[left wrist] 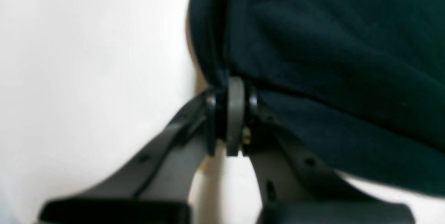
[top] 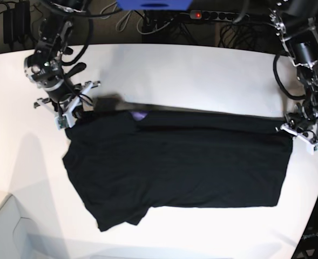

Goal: Layout the t-shirt on the table in an organized manner, then fold the t-shirt properly
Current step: 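Grasp the folded shirt edge with both grippers and pull it taut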

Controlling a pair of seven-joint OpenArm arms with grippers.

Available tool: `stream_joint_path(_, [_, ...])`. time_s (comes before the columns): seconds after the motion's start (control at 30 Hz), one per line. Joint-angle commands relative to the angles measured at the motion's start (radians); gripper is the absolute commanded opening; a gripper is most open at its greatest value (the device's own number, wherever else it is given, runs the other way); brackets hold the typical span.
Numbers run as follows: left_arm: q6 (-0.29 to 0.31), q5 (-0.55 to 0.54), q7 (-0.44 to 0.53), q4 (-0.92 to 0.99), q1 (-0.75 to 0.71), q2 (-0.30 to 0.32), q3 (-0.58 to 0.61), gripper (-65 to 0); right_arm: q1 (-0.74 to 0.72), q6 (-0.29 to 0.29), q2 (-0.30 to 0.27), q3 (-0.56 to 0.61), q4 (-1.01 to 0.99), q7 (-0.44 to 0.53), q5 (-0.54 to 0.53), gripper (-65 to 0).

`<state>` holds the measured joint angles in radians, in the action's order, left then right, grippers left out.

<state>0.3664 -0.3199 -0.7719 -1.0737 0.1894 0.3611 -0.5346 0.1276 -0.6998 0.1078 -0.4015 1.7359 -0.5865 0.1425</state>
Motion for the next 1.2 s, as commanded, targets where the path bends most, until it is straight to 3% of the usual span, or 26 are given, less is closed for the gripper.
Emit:
stream_joint_path(0.0, [-0.005,0.001,-0.002,-0.056,0.014,0.031,-0.009,-64.9,-0.018,0.002,-0.013,0.002,0.042,0.023,-0.014,-65.0])
stream_joint_path(0.13, [-0.005,0.001,-0.083,-0.204,0.008,0.028,-0.006,-64.9,-0.079,0.002,-0.016,0.002,0.078,0.003,-0.011,-65.0])
stream_joint_path(0.4, [-0.005,0.0,-0.185,-0.277,0.071,0.026,-0.009,-64.9,-0.239,0.002,-0.044,-0.003,0.071,-0.208,-0.011,-65.0])
stream_joint_path(0.57, [-0.005,0.003,-0.197,-0.271,0.068,0.029,-0.011,-64.9,-0.194,0.002,-0.064,0.0,0.068,-0.208,-0.014,-65.0])
stream_joint_path(1.17, [-0.004,0.0,-0.186,-0.277,-0.163,0.025,-0.012,-64.9,0.034,0.002,-0.092,-0.003,0.071,-0.206,-0.011,-65.0])
